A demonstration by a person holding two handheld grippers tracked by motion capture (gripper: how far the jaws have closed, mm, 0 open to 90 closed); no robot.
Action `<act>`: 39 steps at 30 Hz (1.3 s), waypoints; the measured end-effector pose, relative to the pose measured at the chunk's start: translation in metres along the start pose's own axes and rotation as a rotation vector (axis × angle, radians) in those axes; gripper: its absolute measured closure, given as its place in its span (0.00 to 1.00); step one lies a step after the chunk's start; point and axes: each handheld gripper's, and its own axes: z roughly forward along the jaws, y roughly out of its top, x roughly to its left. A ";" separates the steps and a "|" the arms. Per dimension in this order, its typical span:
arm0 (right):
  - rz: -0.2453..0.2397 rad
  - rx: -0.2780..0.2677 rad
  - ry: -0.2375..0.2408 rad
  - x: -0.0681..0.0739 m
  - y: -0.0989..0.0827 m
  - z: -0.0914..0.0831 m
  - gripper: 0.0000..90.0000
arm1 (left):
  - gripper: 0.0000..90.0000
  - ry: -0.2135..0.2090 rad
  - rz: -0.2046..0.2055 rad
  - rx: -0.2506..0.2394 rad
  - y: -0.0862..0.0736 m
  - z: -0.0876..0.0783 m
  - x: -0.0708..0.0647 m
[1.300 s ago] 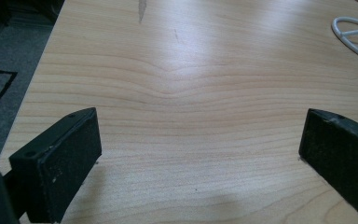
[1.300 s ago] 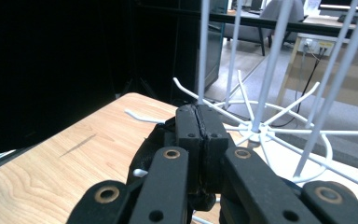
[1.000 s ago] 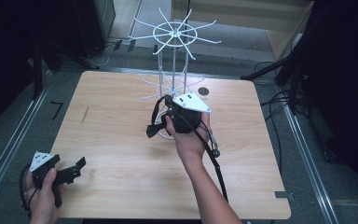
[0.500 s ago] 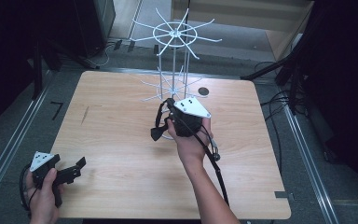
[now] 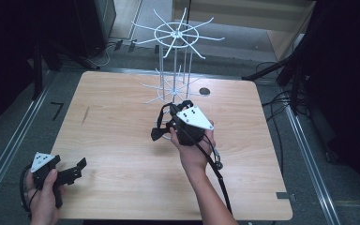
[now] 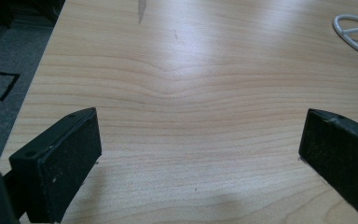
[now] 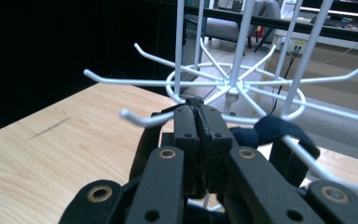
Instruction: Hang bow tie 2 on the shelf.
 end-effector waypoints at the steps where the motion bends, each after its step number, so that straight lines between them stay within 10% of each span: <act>1: 0.003 -0.001 0.001 0.000 -0.001 0.000 0.97 | 0.00 0.000 0.001 0.000 0.000 0.000 0.000; 10: -0.002 0.005 0.022 -0.003 -0.017 -0.005 0.89 | 0.00 0.001 -0.001 -0.001 0.000 0.000 0.000; 29: 0.026 -0.008 0.223 -0.013 -0.036 -0.026 0.21 | 0.00 0.004 0.009 0.000 0.000 0.000 -0.001; 39: 0.055 0.000 0.260 -0.034 -0.048 -0.047 0.12 | 0.00 0.012 0.026 0.002 0.000 0.000 -0.003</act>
